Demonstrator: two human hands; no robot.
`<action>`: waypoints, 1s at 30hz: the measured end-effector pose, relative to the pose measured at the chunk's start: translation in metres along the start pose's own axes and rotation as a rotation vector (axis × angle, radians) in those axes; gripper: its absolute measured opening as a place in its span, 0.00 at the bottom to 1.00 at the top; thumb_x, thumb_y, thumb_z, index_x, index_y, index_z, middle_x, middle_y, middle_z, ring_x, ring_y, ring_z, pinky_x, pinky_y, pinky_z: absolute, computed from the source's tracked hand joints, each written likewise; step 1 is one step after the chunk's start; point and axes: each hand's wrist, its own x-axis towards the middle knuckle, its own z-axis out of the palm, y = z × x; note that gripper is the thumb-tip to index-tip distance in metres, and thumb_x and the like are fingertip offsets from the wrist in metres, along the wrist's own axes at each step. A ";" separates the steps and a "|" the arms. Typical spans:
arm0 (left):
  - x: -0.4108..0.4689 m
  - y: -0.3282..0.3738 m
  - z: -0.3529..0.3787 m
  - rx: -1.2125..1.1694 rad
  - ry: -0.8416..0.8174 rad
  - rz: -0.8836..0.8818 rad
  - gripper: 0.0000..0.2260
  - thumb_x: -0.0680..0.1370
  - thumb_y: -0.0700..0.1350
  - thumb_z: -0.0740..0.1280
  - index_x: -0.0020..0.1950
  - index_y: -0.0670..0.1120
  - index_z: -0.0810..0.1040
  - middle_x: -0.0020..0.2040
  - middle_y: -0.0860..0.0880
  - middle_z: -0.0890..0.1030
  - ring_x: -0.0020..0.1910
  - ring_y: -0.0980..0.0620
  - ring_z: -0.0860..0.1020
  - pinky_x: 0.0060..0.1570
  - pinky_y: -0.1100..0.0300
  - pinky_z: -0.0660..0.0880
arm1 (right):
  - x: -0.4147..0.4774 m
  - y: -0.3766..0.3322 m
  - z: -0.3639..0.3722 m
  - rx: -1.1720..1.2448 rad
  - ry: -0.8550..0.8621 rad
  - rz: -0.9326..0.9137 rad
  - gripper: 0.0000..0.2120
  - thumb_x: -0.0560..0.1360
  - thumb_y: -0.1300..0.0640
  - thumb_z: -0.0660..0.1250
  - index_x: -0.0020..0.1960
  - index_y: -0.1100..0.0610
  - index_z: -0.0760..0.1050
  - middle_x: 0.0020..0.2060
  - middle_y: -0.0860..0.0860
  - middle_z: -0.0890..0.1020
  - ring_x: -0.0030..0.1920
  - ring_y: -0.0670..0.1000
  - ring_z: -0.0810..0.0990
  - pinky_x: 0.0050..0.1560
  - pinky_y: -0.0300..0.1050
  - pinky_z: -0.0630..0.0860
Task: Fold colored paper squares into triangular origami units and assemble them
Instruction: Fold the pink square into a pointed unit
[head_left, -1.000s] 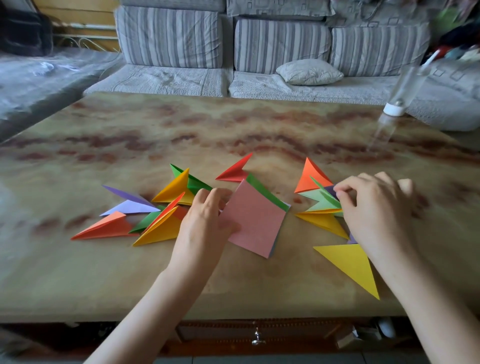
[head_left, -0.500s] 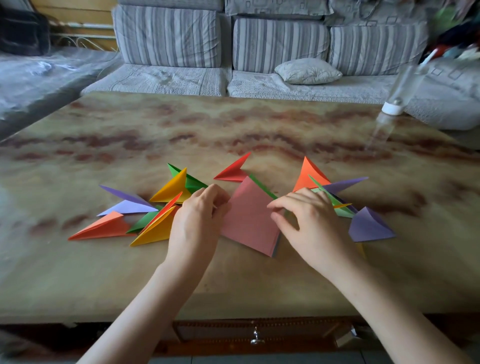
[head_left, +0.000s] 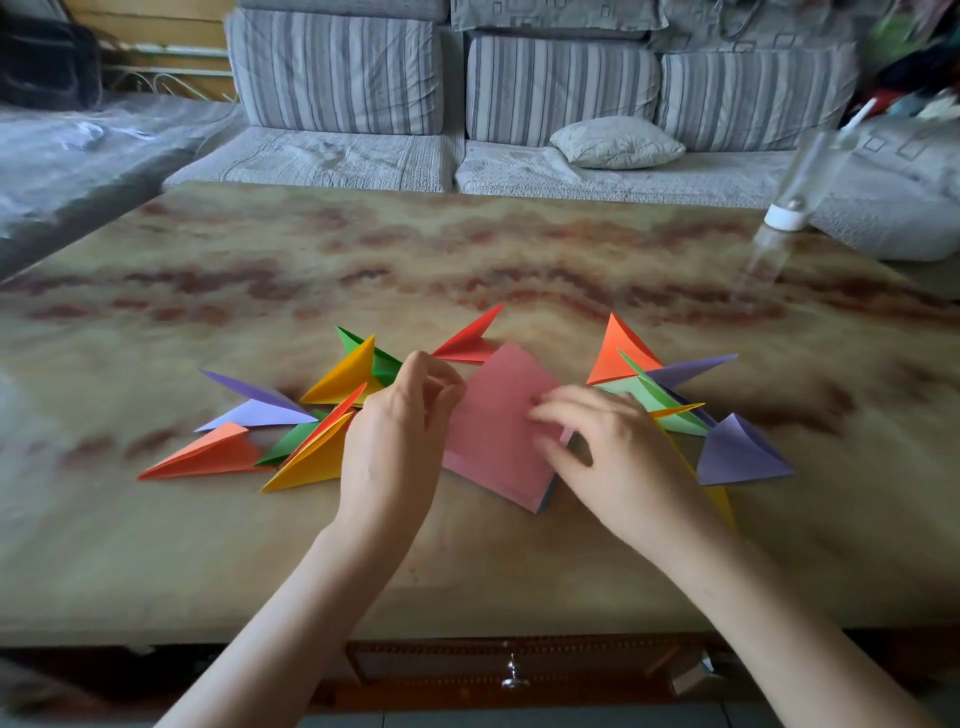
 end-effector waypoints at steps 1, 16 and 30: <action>0.001 0.000 -0.001 -0.020 -0.002 -0.016 0.02 0.77 0.42 0.67 0.47 0.45 0.76 0.39 0.52 0.81 0.40 0.48 0.79 0.40 0.49 0.75 | 0.001 0.001 -0.002 0.039 0.064 0.027 0.08 0.72 0.55 0.66 0.49 0.54 0.81 0.50 0.48 0.81 0.46 0.51 0.80 0.51 0.46 0.73; 0.003 0.009 -0.012 -0.704 -0.232 -0.416 0.17 0.69 0.38 0.75 0.55 0.46 0.78 0.43 0.48 0.84 0.36 0.54 0.83 0.28 0.61 0.77 | 0.007 -0.002 -0.024 0.747 0.076 0.348 0.12 0.71 0.68 0.70 0.41 0.51 0.81 0.40 0.45 0.85 0.44 0.42 0.82 0.50 0.36 0.75; 0.003 0.007 -0.016 -0.803 -0.293 -0.474 0.03 0.74 0.41 0.69 0.46 0.45 0.81 0.37 0.51 0.82 0.34 0.57 0.79 0.29 0.67 0.74 | 0.001 -0.002 -0.031 0.664 -0.266 0.192 0.23 0.66 0.69 0.68 0.50 0.43 0.81 0.63 0.43 0.71 0.66 0.42 0.71 0.68 0.44 0.65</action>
